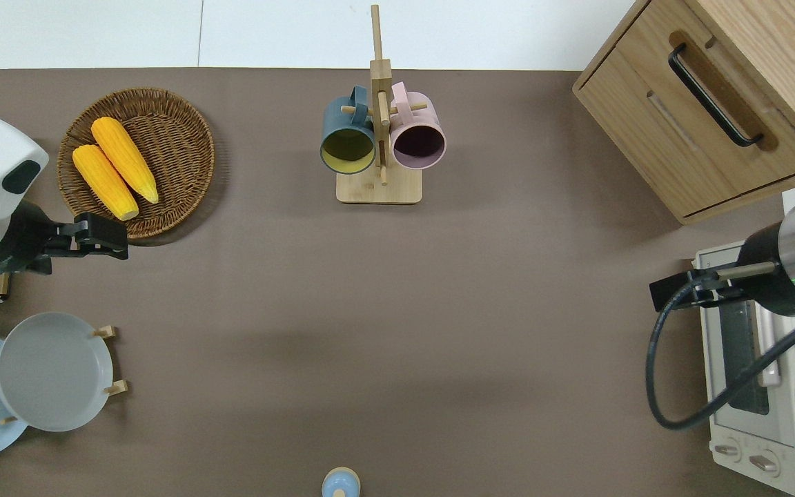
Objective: Pick gray plate from low plate rack and place it on table with left arm
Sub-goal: 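Lower the left gripper toward the gray plate in the low rack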
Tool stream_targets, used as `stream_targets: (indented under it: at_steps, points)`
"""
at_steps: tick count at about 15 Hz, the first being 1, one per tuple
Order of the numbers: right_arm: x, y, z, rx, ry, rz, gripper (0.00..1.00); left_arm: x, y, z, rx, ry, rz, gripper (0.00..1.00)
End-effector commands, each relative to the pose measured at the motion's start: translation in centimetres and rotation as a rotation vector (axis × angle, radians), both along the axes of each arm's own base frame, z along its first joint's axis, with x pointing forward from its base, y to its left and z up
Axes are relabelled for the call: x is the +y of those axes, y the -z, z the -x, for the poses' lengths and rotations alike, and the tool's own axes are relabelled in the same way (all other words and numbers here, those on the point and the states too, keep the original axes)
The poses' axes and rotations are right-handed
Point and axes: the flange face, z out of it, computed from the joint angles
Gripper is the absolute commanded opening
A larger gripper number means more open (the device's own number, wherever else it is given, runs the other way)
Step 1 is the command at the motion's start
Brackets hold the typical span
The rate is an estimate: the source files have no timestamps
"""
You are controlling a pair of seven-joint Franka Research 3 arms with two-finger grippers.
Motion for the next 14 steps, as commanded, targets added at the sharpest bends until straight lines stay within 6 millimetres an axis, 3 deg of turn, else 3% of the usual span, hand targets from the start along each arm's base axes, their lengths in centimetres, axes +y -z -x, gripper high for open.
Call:
stream_targets:
  at_steps: [1,5,10,14]
  points:
    - [-0.4,-0.4,0.3,0.005,0.005,-0.002,0.99,-0.9,2.4,1.8,0.023,-0.052,-0.019,1.0]
    - [-0.4,-0.4,0.3,0.005,0.005,-0.002,0.987,-0.8,2.7,1.9,0.034,-0.031,-0.03,1.0]
    - [-0.4,-0.4,0.3,0.005,0.005,-0.002,0.99,0.6,3.5,2.1,0.063,-0.03,-0.105,1.0]
    - [-0.4,-0.4,0.3,0.005,0.005,-0.002,0.99,1.5,5.6,2.6,0.131,-0.011,-0.201,1.0]
